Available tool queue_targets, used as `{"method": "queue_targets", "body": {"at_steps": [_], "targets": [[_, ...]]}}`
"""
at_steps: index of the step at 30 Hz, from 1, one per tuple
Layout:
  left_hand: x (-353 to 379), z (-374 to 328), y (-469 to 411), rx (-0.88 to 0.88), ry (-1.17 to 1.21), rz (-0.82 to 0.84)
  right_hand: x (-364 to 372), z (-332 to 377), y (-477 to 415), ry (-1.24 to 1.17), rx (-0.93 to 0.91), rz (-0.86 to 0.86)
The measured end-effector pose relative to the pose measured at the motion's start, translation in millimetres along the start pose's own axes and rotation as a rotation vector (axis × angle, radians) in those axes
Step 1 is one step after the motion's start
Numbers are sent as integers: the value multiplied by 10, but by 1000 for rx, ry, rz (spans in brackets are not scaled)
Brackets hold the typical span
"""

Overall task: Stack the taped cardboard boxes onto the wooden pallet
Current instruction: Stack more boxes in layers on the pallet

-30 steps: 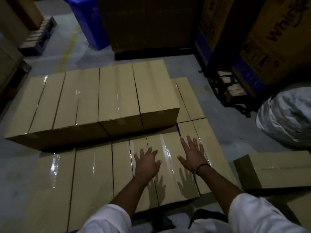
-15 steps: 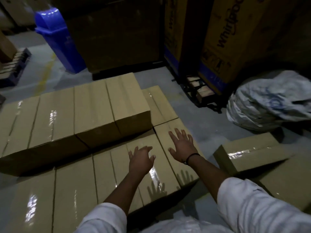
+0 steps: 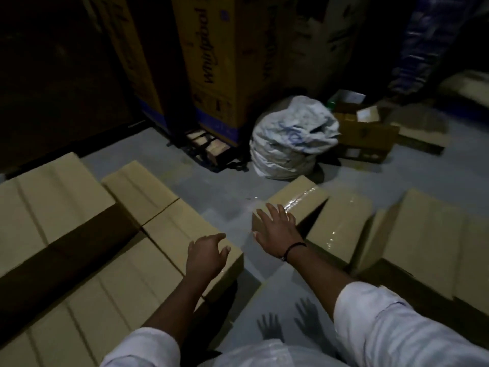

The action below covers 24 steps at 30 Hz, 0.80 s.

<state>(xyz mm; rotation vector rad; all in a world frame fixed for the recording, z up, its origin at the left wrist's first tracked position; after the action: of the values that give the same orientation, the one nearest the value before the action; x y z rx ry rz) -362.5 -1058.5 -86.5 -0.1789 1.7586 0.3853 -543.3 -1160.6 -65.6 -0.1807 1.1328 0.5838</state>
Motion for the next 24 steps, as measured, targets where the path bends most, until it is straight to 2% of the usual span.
{"method": "queue_targets", "body": {"at_steps": [10,19,24], "targets": [[204,-1643,-263,363,-8,79,-514,-1621,764,-179,395,-178],[471,-2694,-889,587,-67,209,-644,-2686,924,-257,661,-255],[569,-3211,-1325,633,-10,229,-769,-3080,891,-235,754,-283]]}}
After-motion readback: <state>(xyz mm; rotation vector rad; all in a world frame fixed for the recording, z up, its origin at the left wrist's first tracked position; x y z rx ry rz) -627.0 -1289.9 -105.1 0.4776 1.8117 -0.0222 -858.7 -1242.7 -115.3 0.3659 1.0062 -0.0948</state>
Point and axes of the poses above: each hand's wrist, its own y-axis away from the middle knuckle, its own x-axis out of the palm, z = x × y, the point moved 10 cm from there along -y, towards the middle knuckle, and after that the axes turned 12 degrees about -y, right-handed, at the moved point
